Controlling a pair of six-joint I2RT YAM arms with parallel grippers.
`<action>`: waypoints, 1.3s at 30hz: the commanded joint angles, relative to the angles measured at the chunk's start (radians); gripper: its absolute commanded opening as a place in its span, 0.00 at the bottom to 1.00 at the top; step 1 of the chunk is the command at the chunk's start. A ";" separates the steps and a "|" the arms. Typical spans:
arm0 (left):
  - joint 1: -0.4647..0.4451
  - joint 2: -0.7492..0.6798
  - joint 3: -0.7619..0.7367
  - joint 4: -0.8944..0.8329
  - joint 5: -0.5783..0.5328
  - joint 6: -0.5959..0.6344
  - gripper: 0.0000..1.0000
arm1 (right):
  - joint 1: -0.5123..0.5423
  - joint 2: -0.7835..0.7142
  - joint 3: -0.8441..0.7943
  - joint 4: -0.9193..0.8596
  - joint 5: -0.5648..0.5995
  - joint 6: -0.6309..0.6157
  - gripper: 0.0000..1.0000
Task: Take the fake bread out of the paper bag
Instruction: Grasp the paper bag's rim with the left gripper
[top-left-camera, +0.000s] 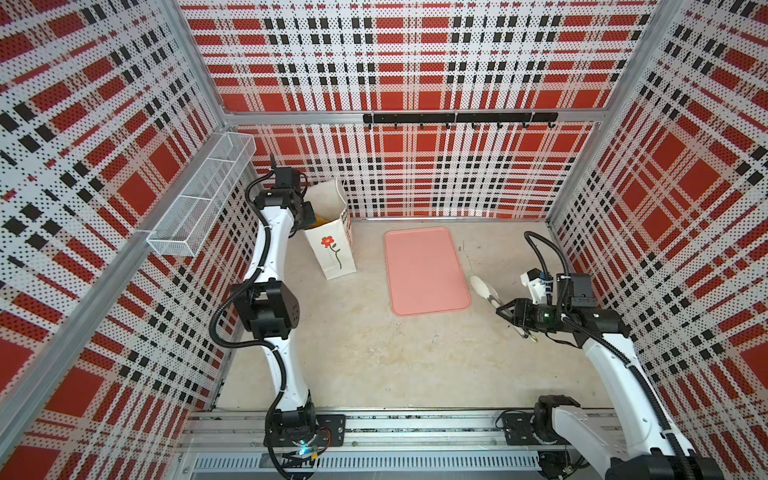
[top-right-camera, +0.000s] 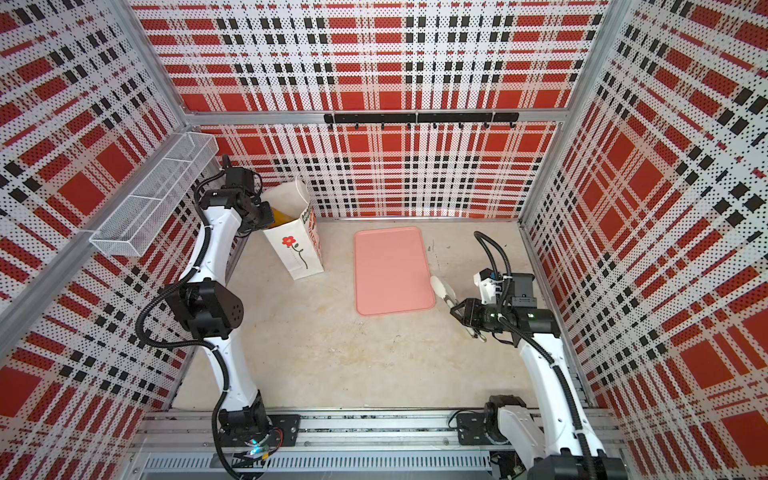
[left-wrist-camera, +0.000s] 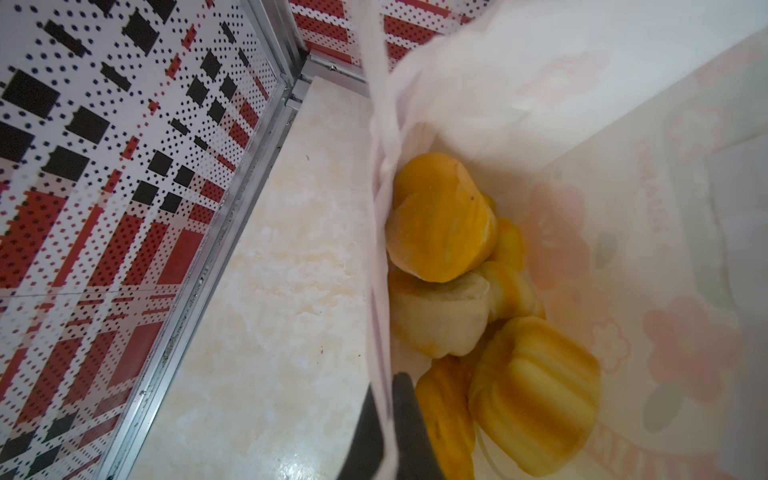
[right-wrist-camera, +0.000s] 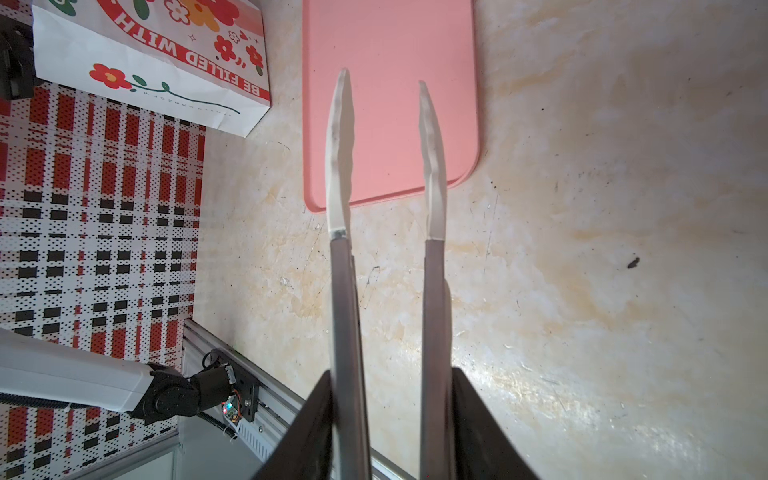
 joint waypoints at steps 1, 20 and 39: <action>0.012 -0.004 0.053 -0.001 0.000 0.029 0.00 | 0.006 -0.027 0.000 0.011 -0.012 -0.018 0.43; 0.023 -0.051 0.020 0.002 0.076 0.086 0.22 | 0.020 -0.028 -0.008 0.011 -0.019 -0.024 0.43; 0.029 -0.061 0.012 -0.014 0.053 0.074 0.20 | 0.035 -0.013 -0.009 0.010 -0.015 -0.028 0.42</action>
